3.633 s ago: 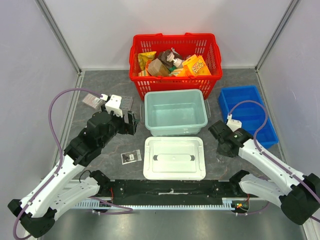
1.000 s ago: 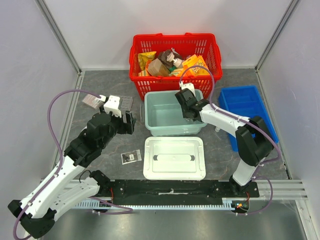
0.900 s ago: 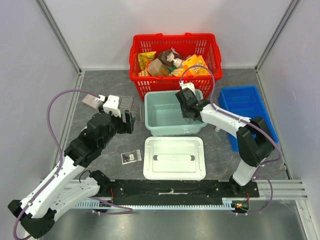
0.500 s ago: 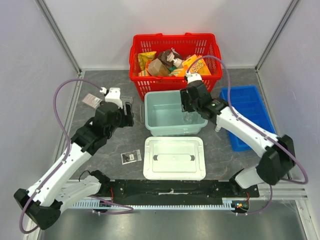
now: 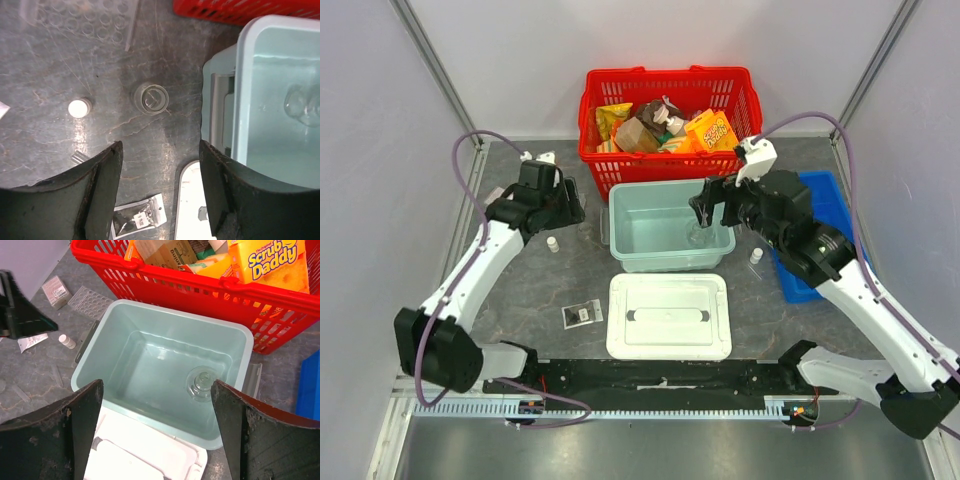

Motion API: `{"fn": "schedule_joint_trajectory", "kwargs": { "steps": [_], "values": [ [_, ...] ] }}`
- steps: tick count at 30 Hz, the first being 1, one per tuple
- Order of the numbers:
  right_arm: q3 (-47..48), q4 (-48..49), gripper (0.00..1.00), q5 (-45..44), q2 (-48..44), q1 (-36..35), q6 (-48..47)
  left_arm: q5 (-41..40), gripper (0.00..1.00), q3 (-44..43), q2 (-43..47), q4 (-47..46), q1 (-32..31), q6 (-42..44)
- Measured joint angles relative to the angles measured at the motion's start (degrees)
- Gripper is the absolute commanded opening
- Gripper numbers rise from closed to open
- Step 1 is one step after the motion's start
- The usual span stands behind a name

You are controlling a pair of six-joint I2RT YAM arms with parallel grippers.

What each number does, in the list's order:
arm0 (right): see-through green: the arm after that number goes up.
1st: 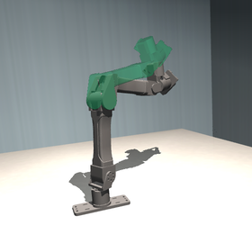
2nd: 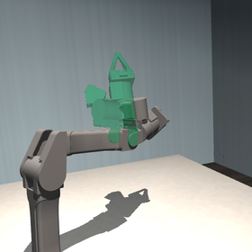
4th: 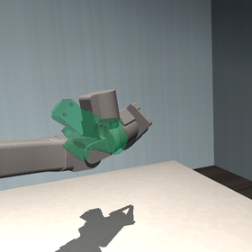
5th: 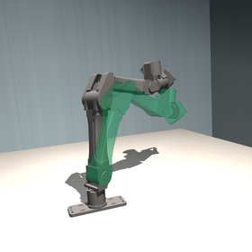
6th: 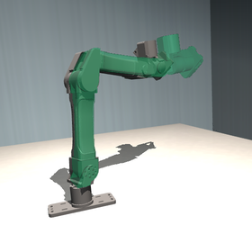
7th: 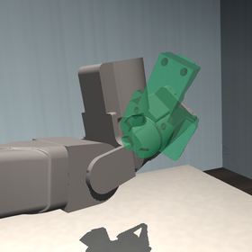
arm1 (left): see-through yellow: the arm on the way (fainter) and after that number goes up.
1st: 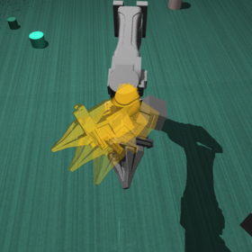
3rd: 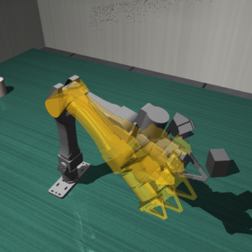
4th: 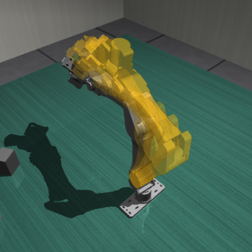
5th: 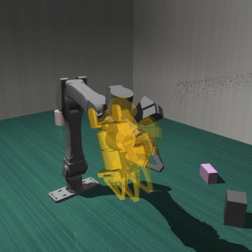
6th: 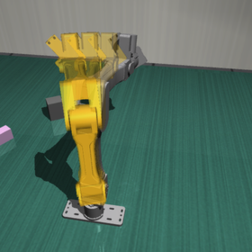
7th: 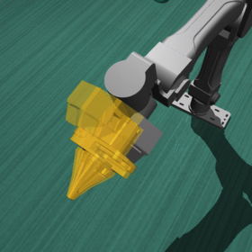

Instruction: Organize the chemistry lab equipment

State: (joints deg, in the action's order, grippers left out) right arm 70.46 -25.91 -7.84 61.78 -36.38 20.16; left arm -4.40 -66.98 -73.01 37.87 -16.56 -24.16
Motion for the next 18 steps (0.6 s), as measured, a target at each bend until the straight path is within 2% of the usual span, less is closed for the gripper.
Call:
{"fn": "schedule_joint_trajectory", "kwargs": {
  "steps": [8,18],
  "values": [
    [-2.5,-0.1,0.96,0.0,-3.2,0.0,-0.1,2.4,0.63,0.0,-11.1,-1.1,0.0,-1.6],
    [-2.9,-0.7,0.96,0.0,-4.2,0.0,0.0,2.4,0.6,-0.3,-18.3,-3.7,0.1,-2.0]
  ]
}}
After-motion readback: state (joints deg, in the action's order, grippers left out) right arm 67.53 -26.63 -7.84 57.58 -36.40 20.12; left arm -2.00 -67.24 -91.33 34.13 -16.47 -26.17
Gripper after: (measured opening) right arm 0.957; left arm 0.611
